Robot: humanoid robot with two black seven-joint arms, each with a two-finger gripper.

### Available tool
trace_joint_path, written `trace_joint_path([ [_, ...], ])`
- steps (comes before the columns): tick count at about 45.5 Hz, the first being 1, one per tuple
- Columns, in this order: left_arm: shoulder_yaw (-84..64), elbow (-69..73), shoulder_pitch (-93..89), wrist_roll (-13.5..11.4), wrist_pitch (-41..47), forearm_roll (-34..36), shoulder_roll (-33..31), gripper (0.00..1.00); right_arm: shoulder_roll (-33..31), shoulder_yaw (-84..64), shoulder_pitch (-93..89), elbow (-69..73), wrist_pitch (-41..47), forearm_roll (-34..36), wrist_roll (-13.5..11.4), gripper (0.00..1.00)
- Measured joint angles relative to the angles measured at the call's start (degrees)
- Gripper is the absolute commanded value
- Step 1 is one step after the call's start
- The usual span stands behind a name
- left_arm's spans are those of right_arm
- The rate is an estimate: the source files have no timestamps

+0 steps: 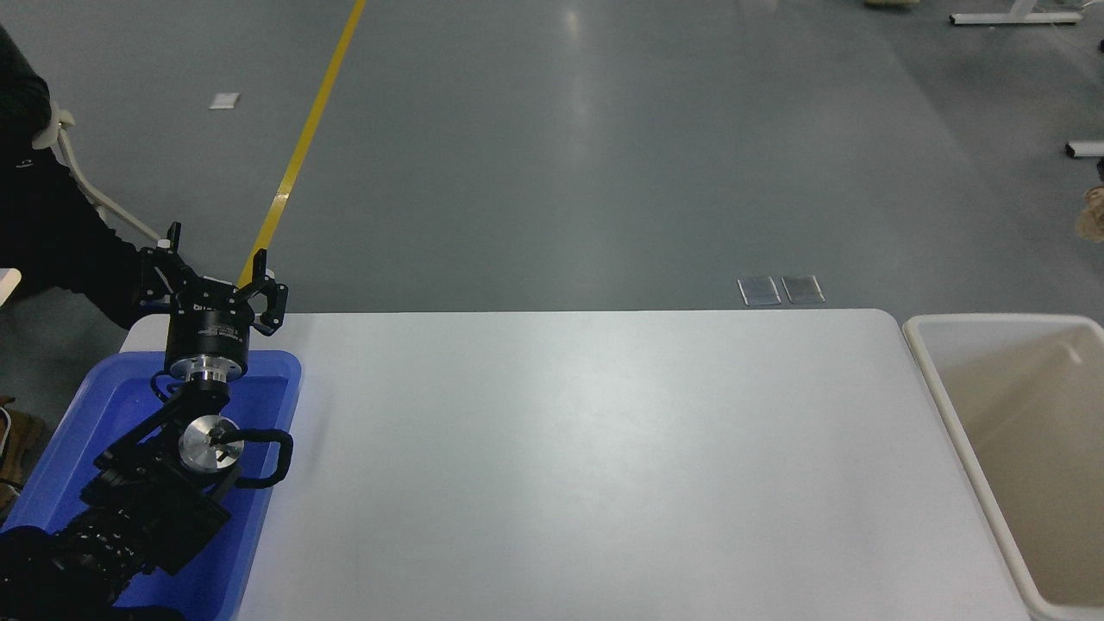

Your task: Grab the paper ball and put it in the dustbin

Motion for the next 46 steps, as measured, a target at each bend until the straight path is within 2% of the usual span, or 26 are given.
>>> trace_joint_path([
  [7,0.0,0.0,0.0,0.0,0.0,0.0,0.0,0.99,5.5,12.4,-10.6,-9.4,-3.5,1.4,-0.4,0.00],
  [18,0.0,0.0,0.0,0.0,0.0,0.0,0.0,0.99,13.4,25.9,-22.0,-14.9,-11.2,6.5,-1.5,0.00],
  [28,0.0,0.0,0.0,0.0,0.0,0.0,0.0,0.99,18.6,32.5,-28.0,-16.4,-14.6,13.5,-2.0,0.00],
  [40,0.0,0.0,0.0,0.0,0.0,0.0,0.0,0.99,21.5,37.0,-30.9,-17.0,-17.9,18.6,-2.0,0.00],
  [42,0.0,0.0,0.0,0.0,0.0,0.0,0.0,0.99,21.7,37.6,-31.2,-17.1,-18.2,19.0,-2.0,0.04],
  [46,0.0,0.0,0.0,0.0,0.0,0.0,0.0,0.99,22.0,38.7,-31.5,-17.1,-18.8,19.7,-2.0,0.28],
])
